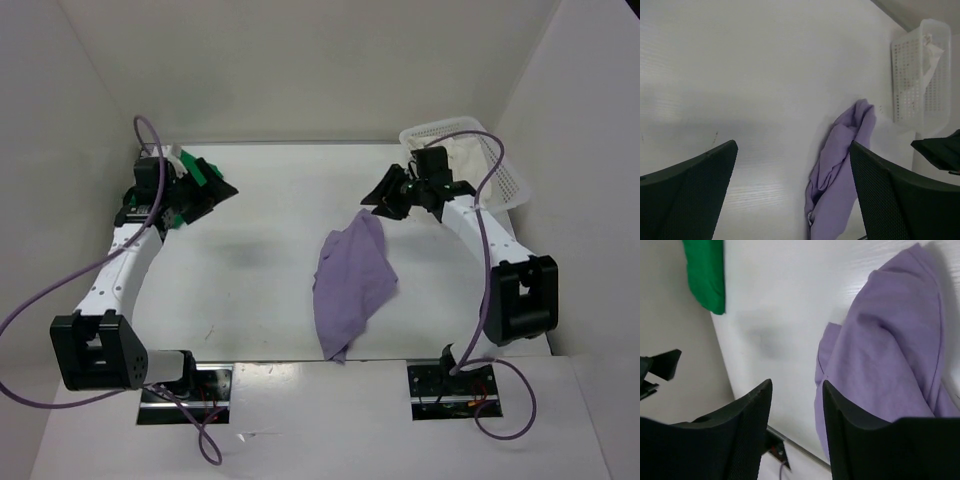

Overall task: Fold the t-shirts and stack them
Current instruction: Move the tshirt to the center of the board, then flatten out the tshirt

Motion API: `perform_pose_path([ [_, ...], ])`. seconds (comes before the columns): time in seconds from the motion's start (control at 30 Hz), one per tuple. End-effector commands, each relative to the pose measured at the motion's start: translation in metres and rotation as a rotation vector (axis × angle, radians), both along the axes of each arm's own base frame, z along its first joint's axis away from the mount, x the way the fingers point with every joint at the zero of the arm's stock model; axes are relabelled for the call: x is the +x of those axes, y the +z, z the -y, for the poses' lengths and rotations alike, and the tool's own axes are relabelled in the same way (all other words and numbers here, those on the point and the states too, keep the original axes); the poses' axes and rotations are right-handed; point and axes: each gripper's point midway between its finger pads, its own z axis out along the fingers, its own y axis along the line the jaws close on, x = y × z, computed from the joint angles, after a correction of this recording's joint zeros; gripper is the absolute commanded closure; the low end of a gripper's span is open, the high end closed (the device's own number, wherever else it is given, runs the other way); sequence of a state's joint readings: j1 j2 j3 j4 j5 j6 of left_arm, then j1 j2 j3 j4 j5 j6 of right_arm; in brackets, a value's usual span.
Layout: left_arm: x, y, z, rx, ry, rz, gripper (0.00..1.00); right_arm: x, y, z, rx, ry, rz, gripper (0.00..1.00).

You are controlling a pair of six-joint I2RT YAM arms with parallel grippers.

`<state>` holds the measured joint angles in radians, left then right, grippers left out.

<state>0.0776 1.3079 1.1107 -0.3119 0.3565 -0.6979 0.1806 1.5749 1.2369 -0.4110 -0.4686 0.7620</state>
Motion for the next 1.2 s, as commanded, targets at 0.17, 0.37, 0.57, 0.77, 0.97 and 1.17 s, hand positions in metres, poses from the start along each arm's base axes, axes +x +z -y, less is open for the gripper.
perform_pose_path([
  [0.17, -0.037, -0.049, 0.093, 0.171, -0.315, -0.084, 0.01, -0.089, -0.002, -0.016, -0.210, 0.048, 0.034, 0.80],
  [0.37, -0.083, -0.099, 0.153, 0.114, -0.465, -0.196, 0.01, -0.196, -0.068, -0.020, -0.166, 0.061, -0.177, 0.93],
  [0.57, -0.086, -0.092, 0.155, 0.088, -0.460, -0.180, 0.01, -0.248, -0.107, -0.019, -0.134, 0.059, -0.338, 0.57],
  [0.77, -0.085, -0.078, 0.158, 0.077, -0.478, -0.139, 0.01, -0.250, -0.132, -0.019, -0.176, 0.040, -0.378, 0.48],
  [0.97, -0.096, -0.085, 0.161, 0.043, -0.508, -0.149, 0.01, -0.236, -0.149, -0.043, -0.195, 0.107, -0.389, 0.45],
  [1.17, -0.099, -0.076, 0.160, 0.040, -0.508, -0.127, 0.02, -0.206, -0.126, -0.067, -0.199, 0.132, -0.320, 0.74],
])
